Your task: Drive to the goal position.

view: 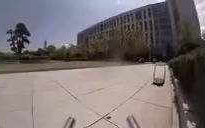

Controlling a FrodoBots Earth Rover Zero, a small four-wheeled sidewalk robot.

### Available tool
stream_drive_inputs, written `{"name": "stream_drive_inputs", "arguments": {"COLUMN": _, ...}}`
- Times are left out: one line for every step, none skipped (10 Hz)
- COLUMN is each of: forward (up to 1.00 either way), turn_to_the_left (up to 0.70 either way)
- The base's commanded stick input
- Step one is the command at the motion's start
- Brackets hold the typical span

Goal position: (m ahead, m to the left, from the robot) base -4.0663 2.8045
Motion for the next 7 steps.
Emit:
{"name": "stream_drive_inputs", "arguments": {"forward": 0.0, "turn_to_the_left": 0.45}}
{"name": "stream_drive_inputs", "arguments": {"forward": 0.0, "turn_to_the_left": 0.45}}
{"name": "stream_drive_inputs", "arguments": {"forward": 0.0, "turn_to_the_left": 0.45}}
{"name": "stream_drive_inputs", "arguments": {"forward": 0.0, "turn_to_the_left": 0.45}}
{"name": "stream_drive_inputs", "arguments": {"forward": 0.0, "turn_to_the_left": 0.45}}
{"name": "stream_drive_inputs", "arguments": {"forward": 0.0, "turn_to_the_left": 0.45}}
{"name": "stream_drive_inputs", "arguments": {"forward": 0.0, "turn_to_the_left": 0.45}}
